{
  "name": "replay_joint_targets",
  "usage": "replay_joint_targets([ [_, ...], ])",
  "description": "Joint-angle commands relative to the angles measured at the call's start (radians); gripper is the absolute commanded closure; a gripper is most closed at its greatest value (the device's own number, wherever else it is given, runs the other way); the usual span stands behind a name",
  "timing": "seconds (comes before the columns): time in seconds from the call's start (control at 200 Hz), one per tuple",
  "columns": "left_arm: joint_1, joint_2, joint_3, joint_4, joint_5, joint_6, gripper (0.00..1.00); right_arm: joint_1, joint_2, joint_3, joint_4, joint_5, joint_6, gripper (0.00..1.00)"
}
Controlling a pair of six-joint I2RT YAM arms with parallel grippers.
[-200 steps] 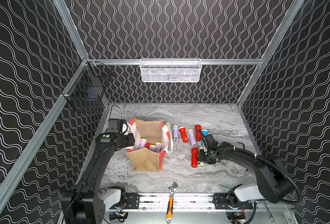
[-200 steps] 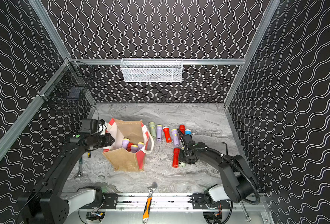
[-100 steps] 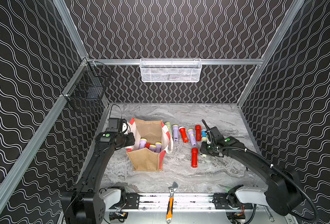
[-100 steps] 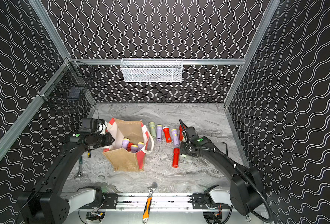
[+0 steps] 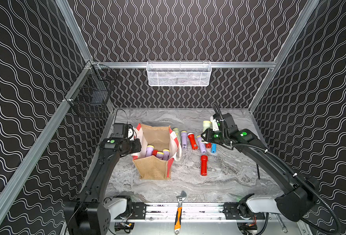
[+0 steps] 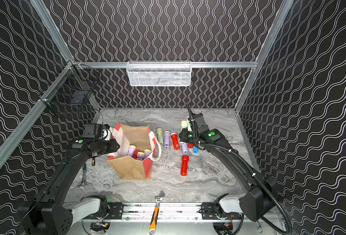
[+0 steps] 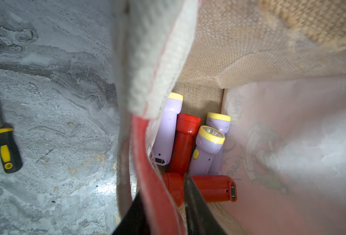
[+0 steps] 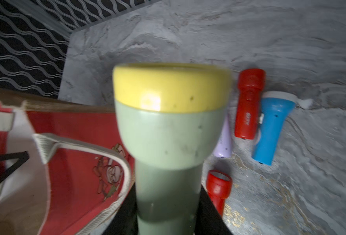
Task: Put the flashlights into the tote bags
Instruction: Pick up the flashlight from the center of the board, then place the flashlight in the canvas bag.
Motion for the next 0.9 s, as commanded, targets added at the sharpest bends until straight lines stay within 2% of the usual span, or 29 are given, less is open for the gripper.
replay_joint_targets([
  [0.0, 0.001, -0.01, 0.007, 0.016, 0.013, 0.003, 0.71, 0.051, 0.05, 0.091, 0.055, -0.047, -0.02, 0.74],
  [0.275, 0.001, -0.028, 0.013, 0.011, 0.015, 0.001, 0.72, 0.178, 0.216, 0.318, 0.09, -0.119, -0.046, 0.74],
  [0.475, 0.001, -0.039, 0.005, 0.01, 0.013, 0.006, 0.72, 0.225, 0.293, 0.327, 0.203, -0.278, 0.008, 0.74],
  [0.721, 0.001, -0.038, -0.006, 0.021, 0.019, -0.002, 0.72, 0.316, 0.395, 0.381, 0.228, -0.326, 0.029, 0.73],
  [0.896, 0.001, -0.048, -0.011, 0.024, 0.02, -0.004, 0.72, 0.375, 0.435, 0.347, 0.267, -0.338, 0.063, 0.73],
])
